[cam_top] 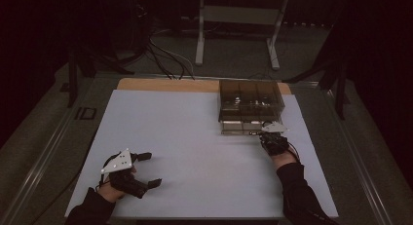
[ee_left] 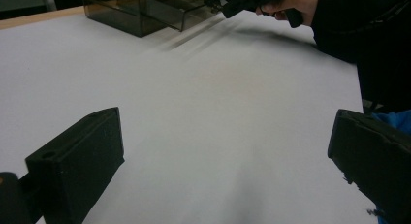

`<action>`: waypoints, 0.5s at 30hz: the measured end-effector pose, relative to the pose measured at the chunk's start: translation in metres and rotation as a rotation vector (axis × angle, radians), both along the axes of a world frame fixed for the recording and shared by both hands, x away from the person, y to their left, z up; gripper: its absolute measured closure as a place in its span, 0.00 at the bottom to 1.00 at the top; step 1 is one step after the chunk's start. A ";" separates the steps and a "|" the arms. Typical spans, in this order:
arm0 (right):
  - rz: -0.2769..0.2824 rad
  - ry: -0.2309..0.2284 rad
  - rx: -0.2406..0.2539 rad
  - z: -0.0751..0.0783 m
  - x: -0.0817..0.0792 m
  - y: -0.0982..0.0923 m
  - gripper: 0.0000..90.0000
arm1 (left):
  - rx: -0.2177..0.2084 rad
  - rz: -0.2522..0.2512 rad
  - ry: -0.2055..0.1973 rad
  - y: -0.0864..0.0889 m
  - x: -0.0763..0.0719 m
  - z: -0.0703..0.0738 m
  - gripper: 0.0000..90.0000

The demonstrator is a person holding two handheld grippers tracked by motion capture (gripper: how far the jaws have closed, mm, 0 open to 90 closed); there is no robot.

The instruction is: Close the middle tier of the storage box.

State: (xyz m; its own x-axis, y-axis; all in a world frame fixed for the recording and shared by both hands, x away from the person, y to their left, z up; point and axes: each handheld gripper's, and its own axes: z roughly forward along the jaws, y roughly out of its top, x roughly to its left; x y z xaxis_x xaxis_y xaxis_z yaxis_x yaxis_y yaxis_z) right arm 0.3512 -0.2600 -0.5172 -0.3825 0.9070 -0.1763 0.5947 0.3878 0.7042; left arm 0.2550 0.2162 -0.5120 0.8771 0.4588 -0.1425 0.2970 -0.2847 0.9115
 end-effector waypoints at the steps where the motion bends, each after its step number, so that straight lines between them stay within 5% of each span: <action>1: -0.003 0.002 0.004 0.000 0.001 0.000 1.00 | -0.001 -0.002 -0.001 0.000 0.000 0.000 0.01; 15: -0.010 0.005 0.011 0.001 0.006 -0.001 1.00 | -0.002 -0.001 -0.001 0.000 0.000 0.000 0.01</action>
State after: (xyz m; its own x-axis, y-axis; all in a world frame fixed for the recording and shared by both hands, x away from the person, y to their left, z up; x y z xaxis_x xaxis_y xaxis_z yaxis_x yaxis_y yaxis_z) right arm 0.3567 -0.2612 -0.5161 -0.3740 0.9127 -0.1646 0.6024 0.3739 0.7052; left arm 0.2549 0.2159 -0.5117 0.8778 0.4575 -0.1423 0.2956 -0.2833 0.9124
